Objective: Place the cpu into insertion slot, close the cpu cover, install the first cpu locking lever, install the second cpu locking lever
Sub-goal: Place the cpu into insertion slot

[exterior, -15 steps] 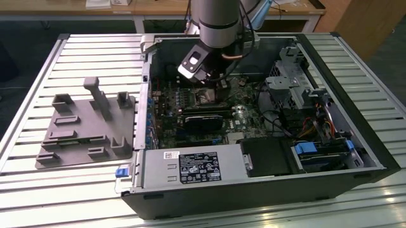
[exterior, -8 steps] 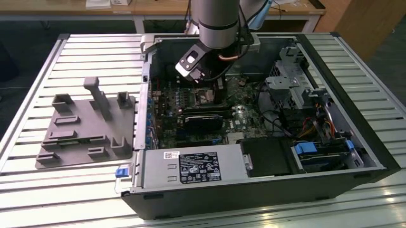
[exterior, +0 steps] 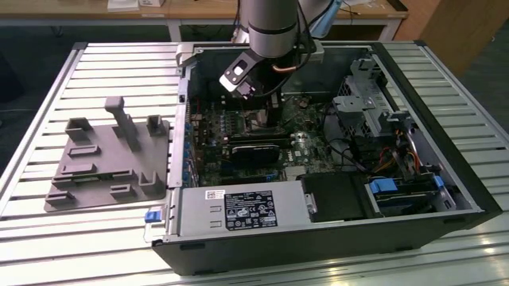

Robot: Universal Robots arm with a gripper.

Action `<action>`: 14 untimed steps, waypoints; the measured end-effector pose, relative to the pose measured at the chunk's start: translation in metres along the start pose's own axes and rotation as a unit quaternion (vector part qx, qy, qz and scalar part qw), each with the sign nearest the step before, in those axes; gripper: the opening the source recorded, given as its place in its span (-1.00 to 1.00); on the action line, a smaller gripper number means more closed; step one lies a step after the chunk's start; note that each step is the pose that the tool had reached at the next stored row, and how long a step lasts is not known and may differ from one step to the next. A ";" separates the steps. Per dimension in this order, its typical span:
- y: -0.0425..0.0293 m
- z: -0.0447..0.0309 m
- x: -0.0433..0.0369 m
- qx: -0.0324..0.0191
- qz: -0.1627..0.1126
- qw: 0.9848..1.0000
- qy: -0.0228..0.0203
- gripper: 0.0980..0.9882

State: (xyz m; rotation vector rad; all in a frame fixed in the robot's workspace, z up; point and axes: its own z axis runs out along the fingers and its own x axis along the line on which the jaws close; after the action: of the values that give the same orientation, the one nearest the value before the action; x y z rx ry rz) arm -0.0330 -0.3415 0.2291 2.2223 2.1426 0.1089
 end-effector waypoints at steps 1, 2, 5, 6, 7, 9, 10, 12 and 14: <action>-0.0001 0.0002 0.0017 0.000 0.000 1.000 0.000 -0.01; -0.0002 0.0005 0.0036 0.000 0.000 1.000 0.000 -0.01; -0.0005 0.0015 0.0091 0.000 0.000 1.000 -0.001 -0.01; -0.0005 0.0018 0.0099 0.000 0.000 1.000 -0.001 -0.01; -0.0006 0.0022 0.0106 0.000 0.000 1.000 -0.001 -0.01; -0.0009 0.0032 0.0116 0.000 -0.001 1.000 -0.001 -0.01; -0.0013 0.0038 0.0121 0.000 -0.001 1.000 -0.002 -0.01; -0.0024 0.0050 0.0130 0.000 -0.002 1.000 -0.002 -0.01; -0.0036 0.0065 0.0140 0.000 -0.003 1.000 -0.003 -0.01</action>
State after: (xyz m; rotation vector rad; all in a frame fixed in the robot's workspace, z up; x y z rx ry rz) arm -0.0355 -0.3273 0.2225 2.2124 2.1476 0.1029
